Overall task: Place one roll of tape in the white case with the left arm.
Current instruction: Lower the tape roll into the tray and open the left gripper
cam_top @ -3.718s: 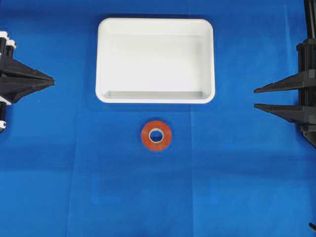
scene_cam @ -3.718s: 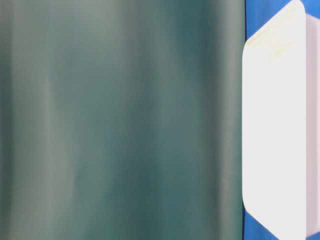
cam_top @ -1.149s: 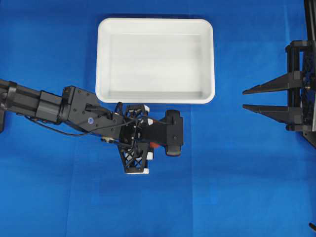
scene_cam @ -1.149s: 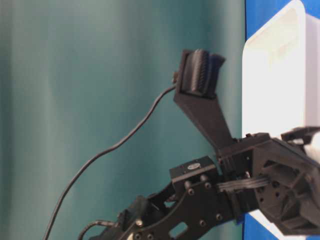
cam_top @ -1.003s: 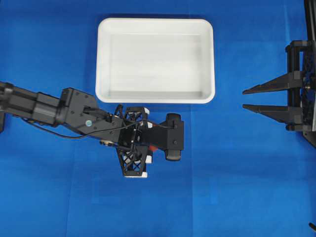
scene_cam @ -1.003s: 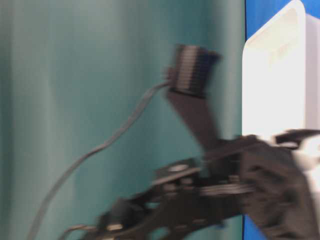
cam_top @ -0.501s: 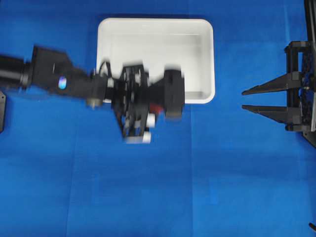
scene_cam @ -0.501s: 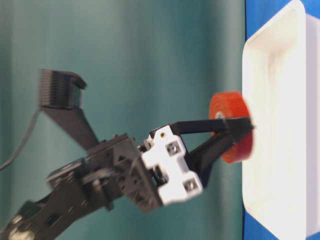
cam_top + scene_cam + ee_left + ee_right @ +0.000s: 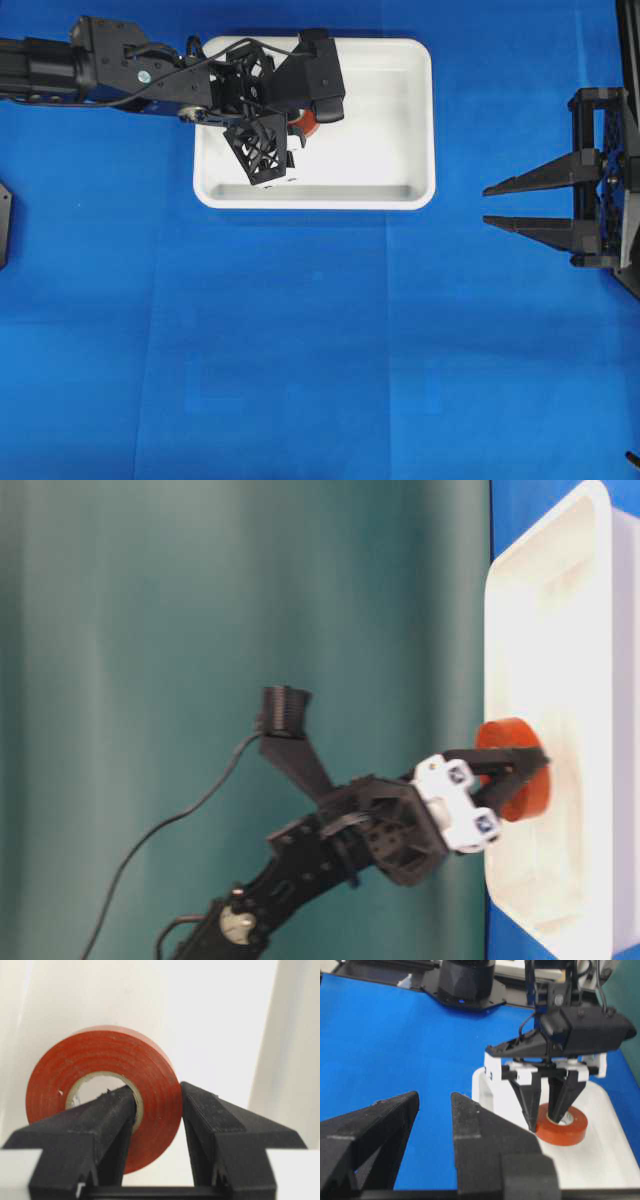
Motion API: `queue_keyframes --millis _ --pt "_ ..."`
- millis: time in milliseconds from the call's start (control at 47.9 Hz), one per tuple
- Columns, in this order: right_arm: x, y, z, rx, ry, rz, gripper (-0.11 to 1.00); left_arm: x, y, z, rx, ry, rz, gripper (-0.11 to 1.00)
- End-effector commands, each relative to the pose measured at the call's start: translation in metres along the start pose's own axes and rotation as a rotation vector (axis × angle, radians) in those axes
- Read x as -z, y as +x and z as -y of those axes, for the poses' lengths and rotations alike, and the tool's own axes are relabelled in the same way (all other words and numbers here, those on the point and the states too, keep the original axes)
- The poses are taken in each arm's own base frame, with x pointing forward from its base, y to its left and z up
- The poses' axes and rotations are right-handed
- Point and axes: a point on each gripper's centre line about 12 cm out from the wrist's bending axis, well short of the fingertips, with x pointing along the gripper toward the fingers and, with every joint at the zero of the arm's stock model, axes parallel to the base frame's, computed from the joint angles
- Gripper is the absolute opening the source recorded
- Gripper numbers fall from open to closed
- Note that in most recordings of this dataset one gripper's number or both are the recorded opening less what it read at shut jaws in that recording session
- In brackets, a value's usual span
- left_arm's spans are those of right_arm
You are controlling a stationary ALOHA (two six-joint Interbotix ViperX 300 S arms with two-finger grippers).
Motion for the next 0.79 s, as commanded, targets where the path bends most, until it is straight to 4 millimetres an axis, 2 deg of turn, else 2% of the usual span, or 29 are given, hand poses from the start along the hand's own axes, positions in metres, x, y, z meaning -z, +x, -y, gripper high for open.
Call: queue_keyframes --millis 0,209,376,459,585,773 --pt "-0.004 0.002 0.001 0.003 0.002 0.012 -0.11 -0.007 0.0 -0.001 0.0 -0.003 0.033 0.25" --pt "-0.002 0.003 0.001 0.003 0.002 0.003 -0.11 -0.01 0.01 0.003 0.008 -0.003 0.048 0.28" --pt "-0.002 0.003 0.0 0.001 0.002 0.003 -0.11 -0.009 0.008 0.003 0.008 0.001 0.048 0.67" --pt "-0.002 0.003 0.001 0.003 0.003 0.005 -0.11 -0.01 0.001 0.002 0.006 0.001 0.052 0.72" --pt "-0.003 0.003 0.0 0.001 0.005 0.006 -0.11 -0.021 -0.025 0.001 0.002 -0.005 0.095 0.71" --pt "-0.004 0.002 0.001 0.003 0.005 0.014 -0.11 -0.04 -0.084 0.014 0.018 0.022 0.228 0.71"
